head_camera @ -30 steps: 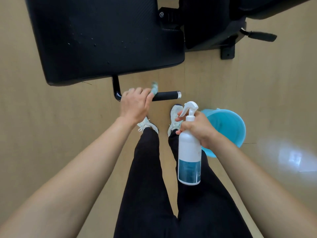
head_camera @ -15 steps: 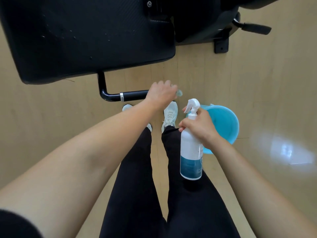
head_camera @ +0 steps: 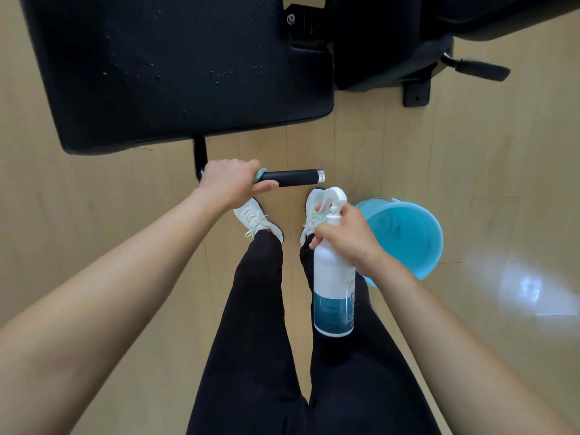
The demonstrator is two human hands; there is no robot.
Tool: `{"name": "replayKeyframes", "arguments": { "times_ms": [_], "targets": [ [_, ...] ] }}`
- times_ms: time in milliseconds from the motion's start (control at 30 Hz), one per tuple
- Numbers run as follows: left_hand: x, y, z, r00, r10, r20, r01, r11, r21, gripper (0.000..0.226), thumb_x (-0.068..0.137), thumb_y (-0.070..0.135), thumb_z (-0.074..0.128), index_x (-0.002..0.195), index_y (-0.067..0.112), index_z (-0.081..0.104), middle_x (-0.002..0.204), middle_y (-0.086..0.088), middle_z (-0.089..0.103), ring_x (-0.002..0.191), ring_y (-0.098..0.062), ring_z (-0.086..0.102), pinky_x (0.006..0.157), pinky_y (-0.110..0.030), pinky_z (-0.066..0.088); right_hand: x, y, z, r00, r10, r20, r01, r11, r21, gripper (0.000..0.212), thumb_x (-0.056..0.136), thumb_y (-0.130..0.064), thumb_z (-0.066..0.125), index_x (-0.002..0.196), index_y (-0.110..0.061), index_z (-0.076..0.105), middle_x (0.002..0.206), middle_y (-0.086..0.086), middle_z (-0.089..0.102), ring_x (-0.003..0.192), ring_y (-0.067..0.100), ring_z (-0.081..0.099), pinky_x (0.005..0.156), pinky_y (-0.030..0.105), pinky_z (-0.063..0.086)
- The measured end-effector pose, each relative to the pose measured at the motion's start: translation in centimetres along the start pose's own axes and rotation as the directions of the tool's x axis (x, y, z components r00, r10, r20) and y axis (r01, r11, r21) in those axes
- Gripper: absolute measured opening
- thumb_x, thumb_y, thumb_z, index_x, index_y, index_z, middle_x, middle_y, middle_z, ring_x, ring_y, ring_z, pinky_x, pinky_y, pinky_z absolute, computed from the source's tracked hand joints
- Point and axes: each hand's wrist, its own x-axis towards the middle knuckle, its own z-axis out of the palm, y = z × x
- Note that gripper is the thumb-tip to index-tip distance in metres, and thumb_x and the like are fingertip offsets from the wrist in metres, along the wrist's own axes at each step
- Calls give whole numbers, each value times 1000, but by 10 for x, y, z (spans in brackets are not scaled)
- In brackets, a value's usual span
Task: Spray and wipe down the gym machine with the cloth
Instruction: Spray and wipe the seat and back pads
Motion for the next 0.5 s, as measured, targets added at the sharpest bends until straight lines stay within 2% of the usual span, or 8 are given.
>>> {"name": "replayKeyframes", "arguments": {
  "times_ms": [100,200,267,367,433,500],
  "targets": [
    [12,26,3,996,66,-67,-67,998,-3,64,98,74,27,105,16,54,81,-1,59,75,-27,60,63,-35,43,0,0,-1,1000,10,1,-10,999,34,39,81,-5,65,113,-28,60,79,6,80,91,26,75,91,44,58],
    [28,67,4,993,71,-92,-74,997,-36,55,104,62,30,116,14,55,111,-10,64,100,-33,61,78,-41,40,-2,3,-6,999,24,-31,-23,998,52,39,77,-6,64,109,-29,60,81,10,80,97,31,75,88,40,58],
    [34,97,7,985,96,-145,-101,995,-26,52,107,53,33,133,12,51,124,-11,60,111,-33,56,84,-42,40,-3,6,-11,998,29,-58,-26,998,51,42,72,-7,66,108,-26,62,82,12,79,89,28,75,79,37,55],
    [38,115,22,962,170,-215,-178,984,-21,42,106,40,43,141,17,49,124,-9,59,108,-31,55,80,-40,40,-6,9,-20,997,22,-72,-19,999,46,39,79,-1,64,113,-21,62,69,4,77,66,4,69,69,28,47],
    [35,106,32,925,196,-327,-223,974,-48,40,93,25,69,131,22,60,116,-6,65,96,-29,59,74,-37,43,-6,12,-24,997,16,-79,-13,999,36,40,79,0,64,114,-20,62,65,1,75,59,-1,64,66,27,45],
    [18,94,41,871,149,-467,-250,955,-163,46,80,5,75,123,21,67,113,-4,70,94,-30,63,74,-38,47,-6,13,-24,997,18,-78,-15,999,34,42,78,0,65,114,-21,63,64,-2,74,61,0,64,67,28,46]
  ]
}}
